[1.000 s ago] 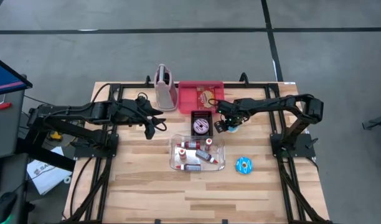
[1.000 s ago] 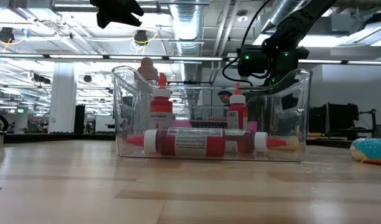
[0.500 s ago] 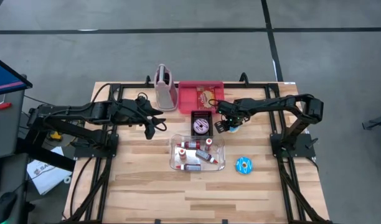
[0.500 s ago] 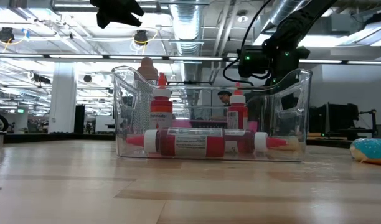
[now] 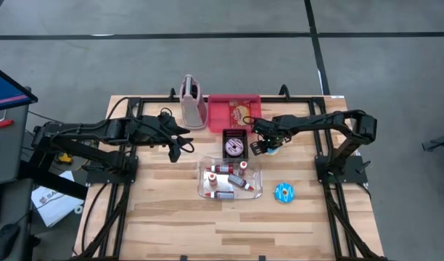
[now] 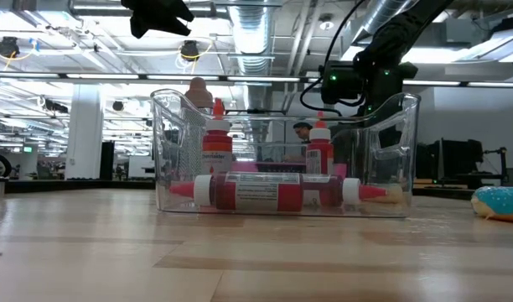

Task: Pick & Place Food Item
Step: Put the light blue donut into the black bin

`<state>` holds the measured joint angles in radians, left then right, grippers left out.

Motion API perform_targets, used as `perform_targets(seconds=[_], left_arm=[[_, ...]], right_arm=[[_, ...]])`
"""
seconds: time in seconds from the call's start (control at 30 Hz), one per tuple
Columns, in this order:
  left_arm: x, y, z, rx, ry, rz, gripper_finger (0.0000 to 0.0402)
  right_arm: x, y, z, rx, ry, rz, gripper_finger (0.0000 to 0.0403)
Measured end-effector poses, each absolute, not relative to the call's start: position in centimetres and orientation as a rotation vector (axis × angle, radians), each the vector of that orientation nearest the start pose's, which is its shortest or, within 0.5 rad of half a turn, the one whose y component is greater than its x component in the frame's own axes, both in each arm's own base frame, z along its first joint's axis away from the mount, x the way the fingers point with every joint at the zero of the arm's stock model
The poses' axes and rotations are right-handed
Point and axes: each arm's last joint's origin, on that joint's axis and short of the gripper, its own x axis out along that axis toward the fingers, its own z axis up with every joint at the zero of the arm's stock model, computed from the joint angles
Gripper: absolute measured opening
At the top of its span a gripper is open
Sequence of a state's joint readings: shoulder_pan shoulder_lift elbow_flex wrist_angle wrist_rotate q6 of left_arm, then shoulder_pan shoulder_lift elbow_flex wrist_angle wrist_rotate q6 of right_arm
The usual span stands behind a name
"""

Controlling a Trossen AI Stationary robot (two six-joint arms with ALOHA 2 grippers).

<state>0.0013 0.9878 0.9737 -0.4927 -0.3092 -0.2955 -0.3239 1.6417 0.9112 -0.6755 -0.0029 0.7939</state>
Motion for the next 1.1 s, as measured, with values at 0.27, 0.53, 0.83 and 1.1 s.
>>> perform_targets(seconds=[0.27,0.53,0.83,1.1], left_arm=[[20.4,0.9,33.4,-0.209,0.453,0.375,0.0164],[20.4,0.9,33.4,-0.210,0.452,0.376,0.0164],[20.4,0.9,33.4,-0.210,0.453,0.376,0.0164],[20.4,0.9,33.4,-0.210,0.453,0.375,0.0164]], right_arm=[[26.5,-8.6,16.0,0.883,1.208,-0.807,0.0168],[26.8,-8.9,16.4,0.876,1.194,-0.798,0.0151],[26.8,-8.5,16.3,0.864,1.205,-0.786,0.0171],[27.0,-8.0,16.3,0.843,1.211,-0.777,0.0216]])
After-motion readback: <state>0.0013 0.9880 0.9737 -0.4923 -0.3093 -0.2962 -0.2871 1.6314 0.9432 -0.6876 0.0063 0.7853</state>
